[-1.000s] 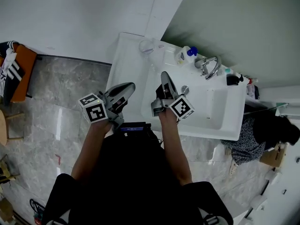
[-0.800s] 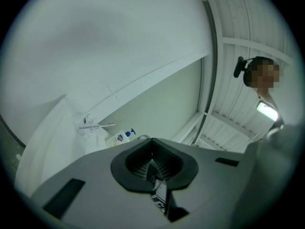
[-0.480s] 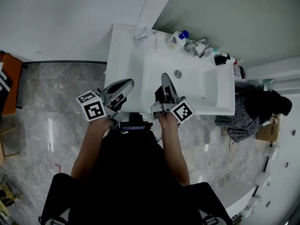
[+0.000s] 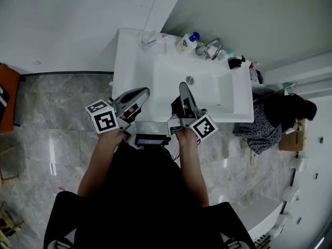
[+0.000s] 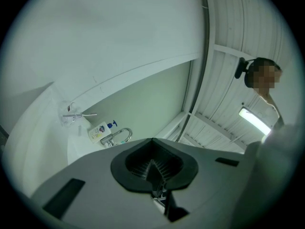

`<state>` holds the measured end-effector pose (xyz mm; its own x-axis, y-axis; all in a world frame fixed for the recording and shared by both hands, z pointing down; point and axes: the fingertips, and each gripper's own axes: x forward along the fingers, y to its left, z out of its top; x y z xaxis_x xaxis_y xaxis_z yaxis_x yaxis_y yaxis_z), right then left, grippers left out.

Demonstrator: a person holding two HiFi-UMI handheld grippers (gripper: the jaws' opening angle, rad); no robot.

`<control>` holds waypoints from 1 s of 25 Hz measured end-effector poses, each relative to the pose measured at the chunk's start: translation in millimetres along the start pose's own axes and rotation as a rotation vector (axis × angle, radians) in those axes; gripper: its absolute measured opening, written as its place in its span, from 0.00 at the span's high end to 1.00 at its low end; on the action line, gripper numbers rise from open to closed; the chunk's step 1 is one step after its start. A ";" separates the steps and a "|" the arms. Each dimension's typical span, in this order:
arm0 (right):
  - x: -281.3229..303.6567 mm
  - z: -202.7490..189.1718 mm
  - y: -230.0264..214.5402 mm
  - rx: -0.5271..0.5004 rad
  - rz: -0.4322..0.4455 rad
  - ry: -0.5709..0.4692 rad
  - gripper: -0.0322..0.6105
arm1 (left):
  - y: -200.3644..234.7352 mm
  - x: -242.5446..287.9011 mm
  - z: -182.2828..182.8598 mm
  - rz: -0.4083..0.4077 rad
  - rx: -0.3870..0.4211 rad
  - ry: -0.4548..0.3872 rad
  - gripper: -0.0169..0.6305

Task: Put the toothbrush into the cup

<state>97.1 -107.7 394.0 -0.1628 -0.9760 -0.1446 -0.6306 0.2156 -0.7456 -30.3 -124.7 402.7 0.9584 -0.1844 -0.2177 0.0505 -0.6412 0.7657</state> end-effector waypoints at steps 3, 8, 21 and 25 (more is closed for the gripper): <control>-0.4 0.2 7.7 -0.001 0.028 0.005 0.94 | -3.6 0.0 2.9 0.002 0.014 -0.010 0.96; -7.1 6.6 12.3 -0.005 0.059 0.004 0.94 | -7.6 8.2 0.0 0.016 0.021 -0.002 0.96; -48.7 27.6 -6.1 0.055 0.104 0.005 0.94 | -34.8 41.8 -40.3 0.072 0.057 0.046 0.96; -55.6 26.2 -5.0 0.064 0.125 0.021 0.94 | -39.2 39.7 -49.3 0.099 0.057 0.043 0.96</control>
<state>129.2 -55.3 388.7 -0.2531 -0.9407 -0.2260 -0.5546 0.3325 -0.7628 19.6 -70.2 393.9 0.9691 -0.2180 -0.1156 -0.0601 -0.6629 0.7463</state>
